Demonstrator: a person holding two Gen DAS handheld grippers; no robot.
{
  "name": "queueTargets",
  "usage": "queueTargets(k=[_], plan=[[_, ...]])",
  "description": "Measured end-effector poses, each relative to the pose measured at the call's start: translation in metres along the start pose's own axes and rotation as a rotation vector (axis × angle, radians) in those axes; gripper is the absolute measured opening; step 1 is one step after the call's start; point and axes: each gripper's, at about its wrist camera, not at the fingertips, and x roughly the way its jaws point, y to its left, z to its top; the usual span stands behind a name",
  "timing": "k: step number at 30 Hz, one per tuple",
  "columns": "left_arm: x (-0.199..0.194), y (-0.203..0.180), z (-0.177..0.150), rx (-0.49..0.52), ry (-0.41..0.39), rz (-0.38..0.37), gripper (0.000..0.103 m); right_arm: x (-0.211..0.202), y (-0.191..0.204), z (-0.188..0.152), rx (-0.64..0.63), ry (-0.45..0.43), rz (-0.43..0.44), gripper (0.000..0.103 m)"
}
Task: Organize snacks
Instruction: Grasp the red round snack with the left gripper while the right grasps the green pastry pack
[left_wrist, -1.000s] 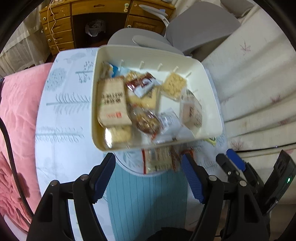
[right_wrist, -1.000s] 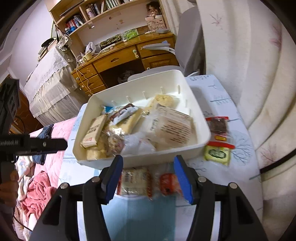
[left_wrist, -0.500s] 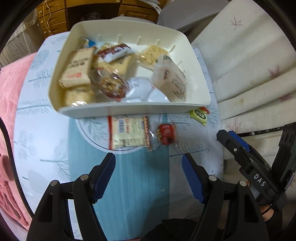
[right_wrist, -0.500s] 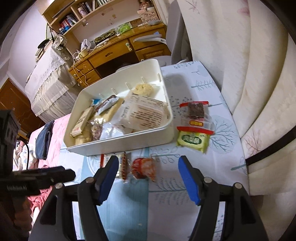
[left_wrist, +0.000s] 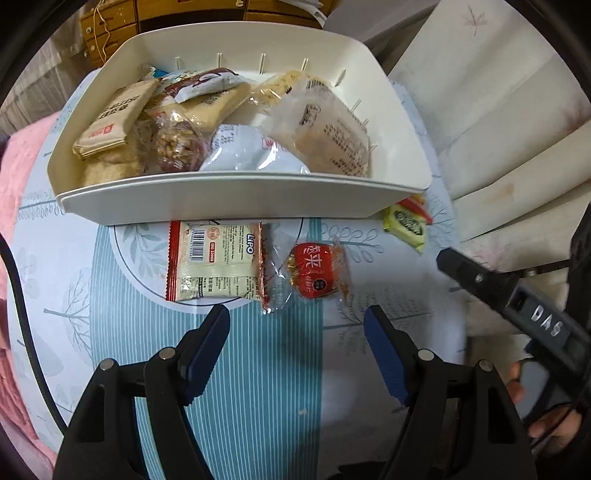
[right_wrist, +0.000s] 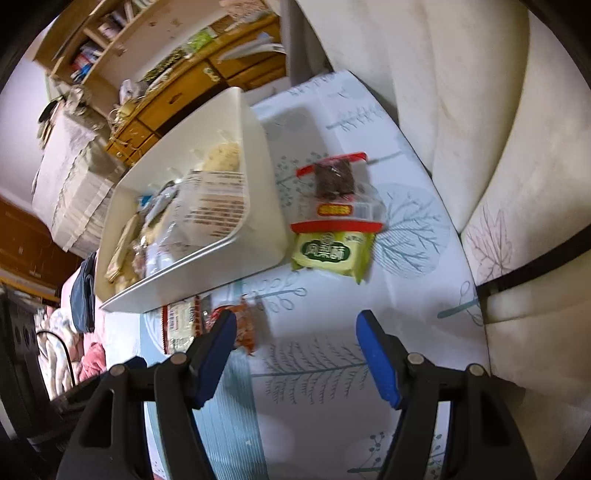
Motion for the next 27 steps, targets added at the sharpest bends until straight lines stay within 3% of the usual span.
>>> queueTargets(k=[12,16,27], plan=[[0.042,-0.031,0.003,0.031,-0.029,0.099,0.074,0.038,-0.017,0.021,0.021,0.027,-0.018,0.068],[0.057,-0.037,0.010,0.044,-0.005,0.126,0.074,0.051,-0.016,0.025,0.005,0.036,-0.023,0.068],[0.090,-0.049,0.026,0.062,0.017,0.197,0.071,0.072,-0.014,0.034,-0.045,0.025,-0.114,0.068]])
